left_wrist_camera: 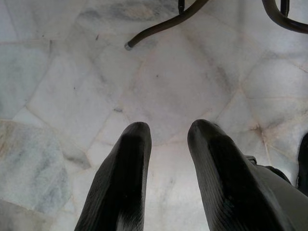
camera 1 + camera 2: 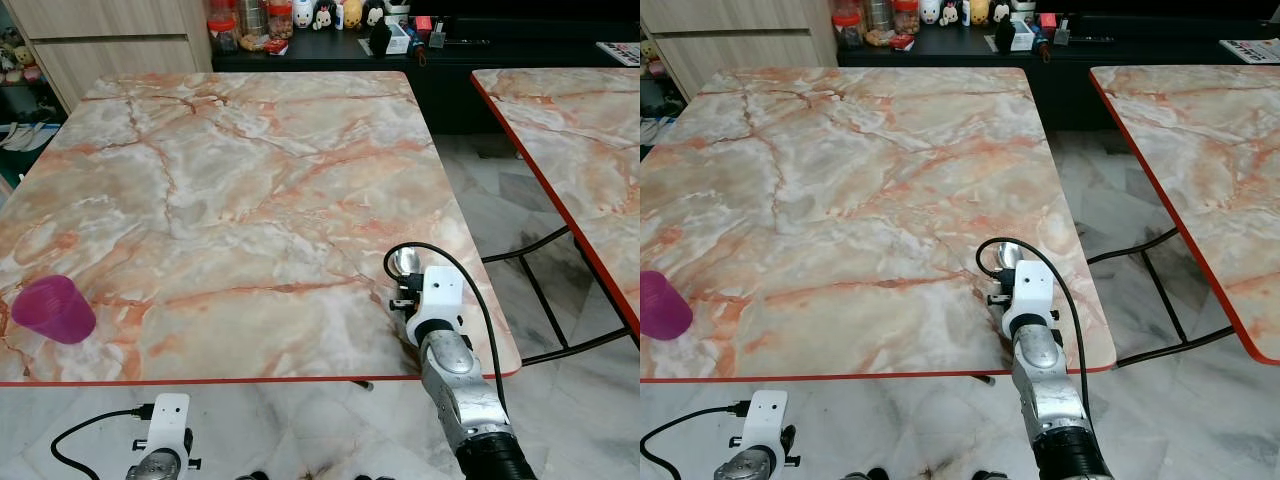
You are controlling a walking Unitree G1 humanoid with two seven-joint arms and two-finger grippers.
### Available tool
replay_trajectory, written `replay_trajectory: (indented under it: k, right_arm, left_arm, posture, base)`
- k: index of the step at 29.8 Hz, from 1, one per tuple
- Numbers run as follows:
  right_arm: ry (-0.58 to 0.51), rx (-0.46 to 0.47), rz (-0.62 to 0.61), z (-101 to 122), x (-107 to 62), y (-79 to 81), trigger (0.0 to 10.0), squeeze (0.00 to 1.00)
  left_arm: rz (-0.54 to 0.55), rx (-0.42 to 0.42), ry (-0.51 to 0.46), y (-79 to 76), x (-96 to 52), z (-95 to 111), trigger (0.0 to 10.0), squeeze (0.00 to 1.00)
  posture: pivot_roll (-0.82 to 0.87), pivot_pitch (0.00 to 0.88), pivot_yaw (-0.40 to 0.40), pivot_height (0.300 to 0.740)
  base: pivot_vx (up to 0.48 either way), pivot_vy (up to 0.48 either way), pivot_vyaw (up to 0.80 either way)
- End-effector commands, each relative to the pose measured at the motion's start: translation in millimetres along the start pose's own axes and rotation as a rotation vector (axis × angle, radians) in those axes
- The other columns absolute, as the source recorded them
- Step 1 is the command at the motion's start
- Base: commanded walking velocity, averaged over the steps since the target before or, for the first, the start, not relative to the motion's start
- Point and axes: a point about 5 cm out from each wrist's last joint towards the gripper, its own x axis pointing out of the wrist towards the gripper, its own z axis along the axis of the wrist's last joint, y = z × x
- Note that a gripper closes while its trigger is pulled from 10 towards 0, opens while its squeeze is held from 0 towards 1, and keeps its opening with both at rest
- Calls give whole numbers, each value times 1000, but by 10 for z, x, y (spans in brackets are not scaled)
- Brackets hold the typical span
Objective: Setting the table
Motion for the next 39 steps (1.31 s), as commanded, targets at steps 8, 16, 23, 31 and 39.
replay_trajectory:
  k: [8,16,23,31,39]
  right_arm:
    - [31,13,19,-55,3,45,0,0]
    - [-89,32,82,219,15,130,0,0]
    - [-158,40,111,426,22,173,0,0]
    - [-297,17,145,896,89,199,10000,0]
    - [-319,5,146,1007,137,178,10000,0]
  left_arm:
    - [8,4,38,18,-20,-97,10000,0]
    - [11,-1,30,16,-7,-53,10000,0]
    - [11,-2,26,-1,-3,-37,10000,0]
    - [18,2,23,-32,-2,-28,10000,0]
    - [28,14,15,-37,2,-8,10000,0]
  posture:
    - [41,156,-6,740]
    - [30,147,-8,740]
    - [31,147,-14,740]
    - [21,145,-18,740]
    - [21,143,-22,740]
  base:
    - [0,0,0]
    - [0,0,0]
    - [0,0,0]
    - [0,0,0]
    - [0,-205,0]
